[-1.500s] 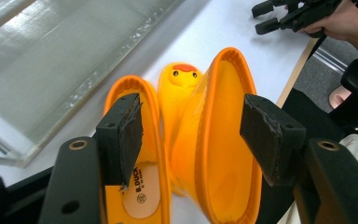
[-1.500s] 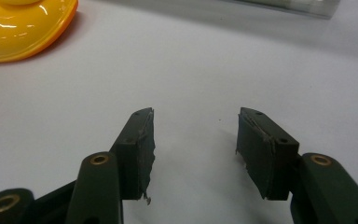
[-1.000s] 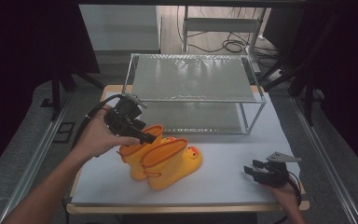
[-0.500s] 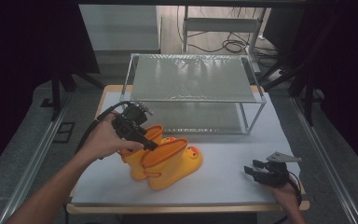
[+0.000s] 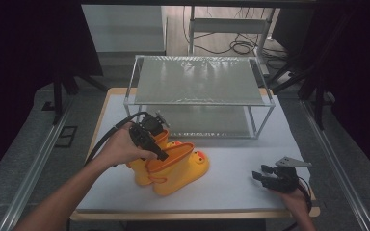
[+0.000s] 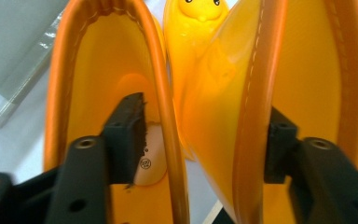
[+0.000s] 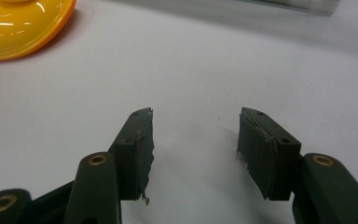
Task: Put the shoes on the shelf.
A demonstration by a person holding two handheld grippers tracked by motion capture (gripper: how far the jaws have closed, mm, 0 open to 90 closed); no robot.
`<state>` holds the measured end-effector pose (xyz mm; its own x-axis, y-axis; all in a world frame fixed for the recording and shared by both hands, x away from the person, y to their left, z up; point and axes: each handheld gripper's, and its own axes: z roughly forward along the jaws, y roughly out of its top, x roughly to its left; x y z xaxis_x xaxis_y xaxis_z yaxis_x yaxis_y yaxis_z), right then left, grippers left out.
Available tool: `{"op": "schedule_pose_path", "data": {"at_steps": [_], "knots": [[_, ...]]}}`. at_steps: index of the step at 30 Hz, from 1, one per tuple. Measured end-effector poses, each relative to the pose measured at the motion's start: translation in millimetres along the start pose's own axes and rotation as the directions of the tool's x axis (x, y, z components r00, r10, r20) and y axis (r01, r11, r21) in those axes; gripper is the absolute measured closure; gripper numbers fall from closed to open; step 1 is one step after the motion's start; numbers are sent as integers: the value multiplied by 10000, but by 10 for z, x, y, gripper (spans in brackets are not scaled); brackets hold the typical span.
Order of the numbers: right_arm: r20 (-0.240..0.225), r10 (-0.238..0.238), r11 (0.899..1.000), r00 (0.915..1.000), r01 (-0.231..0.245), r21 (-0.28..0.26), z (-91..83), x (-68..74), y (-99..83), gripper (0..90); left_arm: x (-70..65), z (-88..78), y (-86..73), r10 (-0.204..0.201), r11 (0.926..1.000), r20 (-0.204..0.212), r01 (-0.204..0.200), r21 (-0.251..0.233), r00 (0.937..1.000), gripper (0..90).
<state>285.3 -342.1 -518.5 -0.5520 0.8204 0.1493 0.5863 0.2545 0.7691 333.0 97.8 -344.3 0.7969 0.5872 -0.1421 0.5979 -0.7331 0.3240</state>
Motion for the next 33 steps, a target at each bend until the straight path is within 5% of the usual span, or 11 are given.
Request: {"op": "schedule_pose_path", "data": {"at_steps": [3,7,16,20,25,33], "knots": [[1,27,10000,10000,-27,-14,-2,-5,-2,449,-11,49,37,177,9997,-3,-177,184,9998,560],[-8,73,10000,10000,-73,-4,-5,-14,-1,449,-20,47,52,218,9996,-161,-215,194,9996,816],[8,73,10000,10000,-73,12,-1,-21,2,450,41,26,72,-200,9998,363,199,41,9991,835],[22,119,9999,9999,-119,-34,-5,-28,3,450,78,-14,120,-344,9993,911,357,-121,9952,835],[49,136,9999,9999,-136,-39,-22,-46,-1,451,0,-120,204,-118,9995,1597,165,-284,9871,834],[75,182,9998,9998,-181,-77,-35,-56,-6,452,-116,-373,364,192,9962,1932,-23,-874,9810,834]]}}
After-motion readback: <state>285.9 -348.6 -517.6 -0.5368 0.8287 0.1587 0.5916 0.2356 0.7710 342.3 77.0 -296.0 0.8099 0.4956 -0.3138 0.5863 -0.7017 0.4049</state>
